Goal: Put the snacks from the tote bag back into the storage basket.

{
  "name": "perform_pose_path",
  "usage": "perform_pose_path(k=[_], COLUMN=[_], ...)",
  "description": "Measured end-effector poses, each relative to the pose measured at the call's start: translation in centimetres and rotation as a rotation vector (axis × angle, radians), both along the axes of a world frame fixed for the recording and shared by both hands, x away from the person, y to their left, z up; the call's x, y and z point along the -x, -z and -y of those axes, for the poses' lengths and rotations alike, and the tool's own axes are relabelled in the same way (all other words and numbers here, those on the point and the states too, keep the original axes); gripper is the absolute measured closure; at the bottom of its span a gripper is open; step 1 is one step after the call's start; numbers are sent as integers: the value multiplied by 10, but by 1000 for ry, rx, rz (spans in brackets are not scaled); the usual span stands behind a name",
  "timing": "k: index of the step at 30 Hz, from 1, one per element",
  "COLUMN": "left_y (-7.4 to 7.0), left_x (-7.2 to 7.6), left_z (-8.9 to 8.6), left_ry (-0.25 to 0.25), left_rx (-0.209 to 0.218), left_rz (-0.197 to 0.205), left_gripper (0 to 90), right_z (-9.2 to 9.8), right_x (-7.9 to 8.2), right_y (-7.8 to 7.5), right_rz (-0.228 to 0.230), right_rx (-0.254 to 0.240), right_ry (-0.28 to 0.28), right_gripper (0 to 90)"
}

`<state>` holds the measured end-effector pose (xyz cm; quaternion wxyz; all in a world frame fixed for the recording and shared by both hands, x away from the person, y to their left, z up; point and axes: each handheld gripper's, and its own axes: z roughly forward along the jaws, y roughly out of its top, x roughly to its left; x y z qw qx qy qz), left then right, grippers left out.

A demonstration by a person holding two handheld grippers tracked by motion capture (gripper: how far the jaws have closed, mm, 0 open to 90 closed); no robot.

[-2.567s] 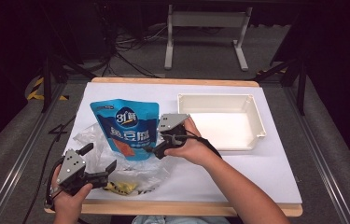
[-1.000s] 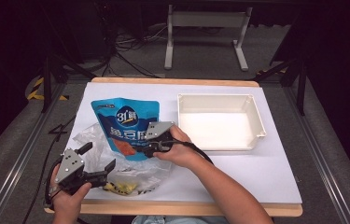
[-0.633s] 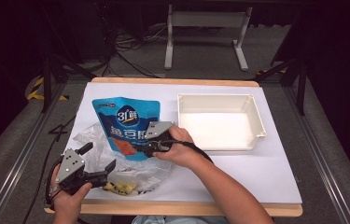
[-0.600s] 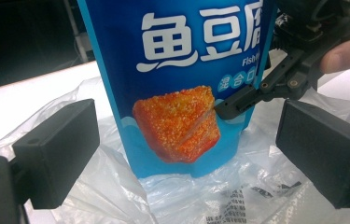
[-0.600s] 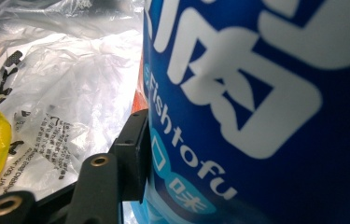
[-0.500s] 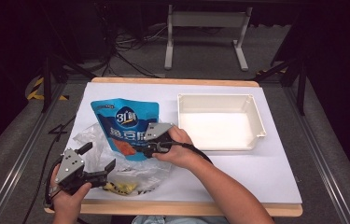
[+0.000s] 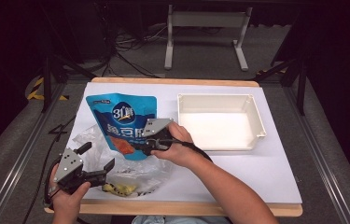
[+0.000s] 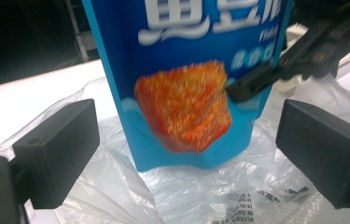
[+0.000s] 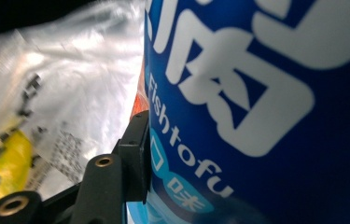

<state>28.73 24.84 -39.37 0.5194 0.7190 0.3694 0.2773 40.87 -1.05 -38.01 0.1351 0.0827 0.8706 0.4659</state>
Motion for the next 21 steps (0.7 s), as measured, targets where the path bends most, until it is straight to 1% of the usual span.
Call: perform_pose_path(k=[3, 4, 5, 6, 7, 8, 13, 14, 15, 16, 17, 21], left_y=[0, 0, 0, 0, 0, 0, 0, 0, 0, 0, 0, 1], left_x=[0, 0, 0, 0, 0, 0, 0, 0, 0, 0, 0, -1], left_z=[0, 0, 0, 0, 0, 0, 0, -1, 0, 0, 0, 0], left_ry=[2, 2, 0, 1, 1, 1, 1, 3, 1, 0, 0, -2], left_rx=[-2, -2, -1, -1, -2, -2, -1, -6, -2, 0, 0, 2], left_rz=[2, 2, 1, 1, 0, 0, 0, 1, 0, 0, 0, 1], left_gripper=[69, 69, 69, 69, 69, 69, 69, 69, 69, 69, 69, 69], right_z=[1, 1, 1, 2, 2, 2, 4, 4, 4, 5, 5, 7], right_x=[3, 3, 4, 5, 6, 6, 7, 7, 7, 7, 7, 8], right_y=[-15, -15, -18, -28, -31, -31, -49, -51, -51, -56, -56, -64], right_rz=[12, 12, 13, 16, 17, 17, 25, 25, 25, 18, 18, 3], right_rx=[3, 3, 0, -10, -11, -11, -25, -27, -27, -33, -33, -39], right_ry=[-7, -7, -7, -12, -15, -15, -20, -20, -20, -20, -20, -27], right_gripper=[531, 531, 531, 530, 530, 530, 530, 529, 529, 529, 529, 529])
